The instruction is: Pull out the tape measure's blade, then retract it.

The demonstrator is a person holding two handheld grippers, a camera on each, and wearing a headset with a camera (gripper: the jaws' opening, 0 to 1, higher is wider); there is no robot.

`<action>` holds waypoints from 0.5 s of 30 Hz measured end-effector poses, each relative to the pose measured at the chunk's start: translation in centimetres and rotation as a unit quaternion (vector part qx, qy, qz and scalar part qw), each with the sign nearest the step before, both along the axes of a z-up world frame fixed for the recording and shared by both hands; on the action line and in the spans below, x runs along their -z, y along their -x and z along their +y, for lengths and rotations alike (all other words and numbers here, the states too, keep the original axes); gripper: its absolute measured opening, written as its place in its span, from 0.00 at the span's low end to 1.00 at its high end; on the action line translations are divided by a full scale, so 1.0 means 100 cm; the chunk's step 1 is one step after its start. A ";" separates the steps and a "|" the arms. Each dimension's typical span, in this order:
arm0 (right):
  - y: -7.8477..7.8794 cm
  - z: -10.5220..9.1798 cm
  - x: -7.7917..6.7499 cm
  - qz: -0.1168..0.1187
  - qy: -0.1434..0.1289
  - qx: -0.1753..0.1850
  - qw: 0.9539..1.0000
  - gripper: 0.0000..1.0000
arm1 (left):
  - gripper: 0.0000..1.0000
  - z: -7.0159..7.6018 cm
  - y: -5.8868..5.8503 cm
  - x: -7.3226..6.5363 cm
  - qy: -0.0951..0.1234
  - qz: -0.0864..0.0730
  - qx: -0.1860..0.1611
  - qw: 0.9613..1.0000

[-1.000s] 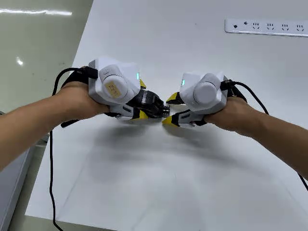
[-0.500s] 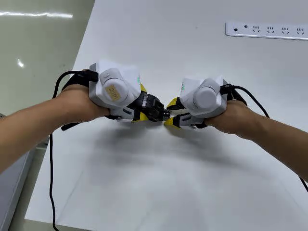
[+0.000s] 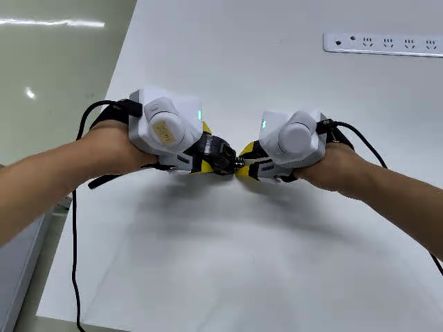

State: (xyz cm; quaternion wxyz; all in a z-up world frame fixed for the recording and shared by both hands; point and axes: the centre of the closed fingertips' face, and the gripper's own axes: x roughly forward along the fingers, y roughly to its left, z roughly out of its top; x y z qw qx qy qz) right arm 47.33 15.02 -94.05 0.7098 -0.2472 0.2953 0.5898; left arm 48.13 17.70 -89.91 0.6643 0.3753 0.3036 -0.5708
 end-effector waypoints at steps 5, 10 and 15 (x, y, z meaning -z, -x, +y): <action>-0.001 0.001 0.000 0.002 -0.001 0.001 1.000 0.16 | 0.34 0.000 0.000 0.001 -0.002 0.002 0.001 1.000; 0.000 0.001 0.000 0.001 0.001 0.001 1.000 0.16 | 0.34 0.000 0.000 0.001 -0.003 0.001 0.007 1.000; -0.001 0.001 -0.001 0.005 0.001 0.006 1.000 0.15 | 0.33 0.000 0.000 0.001 -0.003 0.002 0.009 1.000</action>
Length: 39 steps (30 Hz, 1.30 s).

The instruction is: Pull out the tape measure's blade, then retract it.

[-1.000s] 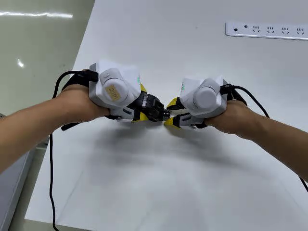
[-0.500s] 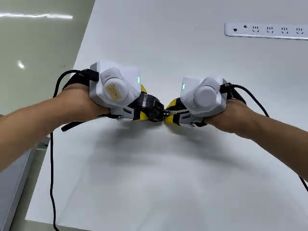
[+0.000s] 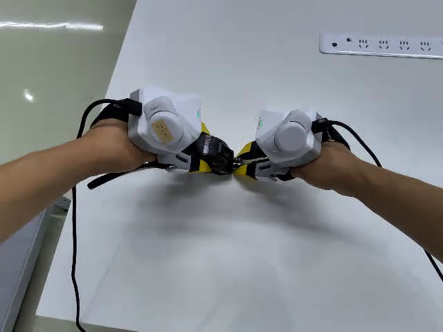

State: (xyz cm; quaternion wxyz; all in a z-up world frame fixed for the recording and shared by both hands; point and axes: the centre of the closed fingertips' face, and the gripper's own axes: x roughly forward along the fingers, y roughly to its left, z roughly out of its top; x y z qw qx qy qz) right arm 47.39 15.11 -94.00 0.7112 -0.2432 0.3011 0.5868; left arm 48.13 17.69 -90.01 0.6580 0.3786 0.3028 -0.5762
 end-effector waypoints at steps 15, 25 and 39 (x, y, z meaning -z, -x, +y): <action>0.000 -0.002 0.000 -0.015 0.006 -0.020 1.000 0.12 | 0.32 0.001 0.000 0.001 -0.012 0.003 -0.002 1.000; 0.002 -0.004 -0.002 -0.013 0.005 -0.022 1.000 0.12 | 0.32 0.001 -0.001 0.001 -0.018 0.004 0.000 1.000; 0.003 -0.019 -0.002 -0.008 0.008 -0.022 1.000 0.12 | 0.32 0.001 -0.001 0.001 -0.020 0.005 -0.002 1.000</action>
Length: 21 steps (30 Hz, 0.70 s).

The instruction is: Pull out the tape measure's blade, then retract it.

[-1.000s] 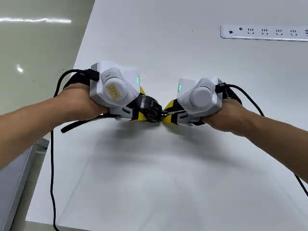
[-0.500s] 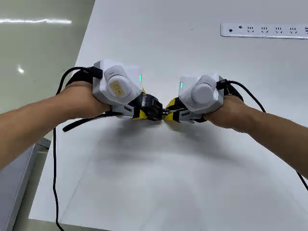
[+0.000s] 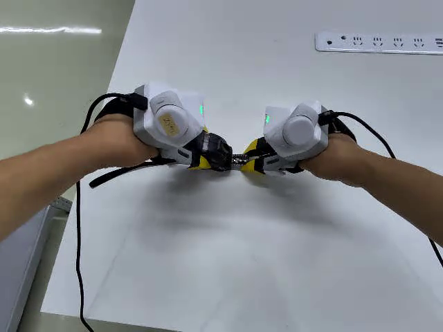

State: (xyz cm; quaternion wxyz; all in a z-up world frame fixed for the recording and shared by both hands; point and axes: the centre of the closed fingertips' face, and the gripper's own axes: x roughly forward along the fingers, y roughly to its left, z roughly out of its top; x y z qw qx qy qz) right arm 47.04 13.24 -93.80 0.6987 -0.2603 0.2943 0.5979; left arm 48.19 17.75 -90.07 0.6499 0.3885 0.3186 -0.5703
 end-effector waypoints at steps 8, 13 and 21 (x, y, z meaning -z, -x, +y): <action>0.001 -0.006 0.000 0.004 0.001 0.004 1.000 0.12 | 0.32 0.000 0.001 0.000 -0.002 0.000 0.002 1.000; 0.002 -0.007 0.000 0.004 0.001 0.004 1.000 0.12 | 0.32 0.000 0.001 0.000 -0.002 0.000 0.003 1.000; 0.002 -0.015 0.000 0.008 0.004 0.007 1.000 0.11 | 0.32 0.000 0.001 0.001 -0.004 0.002 0.004 1.000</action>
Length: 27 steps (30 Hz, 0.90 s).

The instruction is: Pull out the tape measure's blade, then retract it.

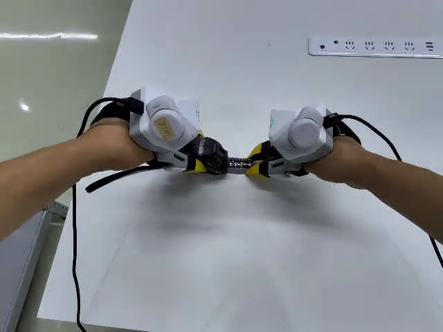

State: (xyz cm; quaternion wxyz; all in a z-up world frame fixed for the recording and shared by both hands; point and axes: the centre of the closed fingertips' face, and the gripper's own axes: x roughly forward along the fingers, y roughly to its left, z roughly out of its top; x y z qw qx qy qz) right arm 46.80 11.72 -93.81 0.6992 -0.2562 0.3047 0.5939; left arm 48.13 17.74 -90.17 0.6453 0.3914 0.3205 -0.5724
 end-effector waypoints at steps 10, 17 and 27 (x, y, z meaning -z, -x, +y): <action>0.000 -0.010 0.001 0.003 0.002 0.004 1.000 0.11 | 0.32 0.000 0.000 0.001 -0.003 0.001 0.002 1.000; 0.001 -0.018 0.000 0.003 0.004 0.007 1.000 0.11 | 0.31 0.000 0.000 0.001 -0.004 0.002 0.003 1.000; 0.005 -0.029 -0.001 0.003 0.007 0.010 1.000 0.11 | 0.31 0.000 0.000 0.000 -0.006 0.003 0.004 1.000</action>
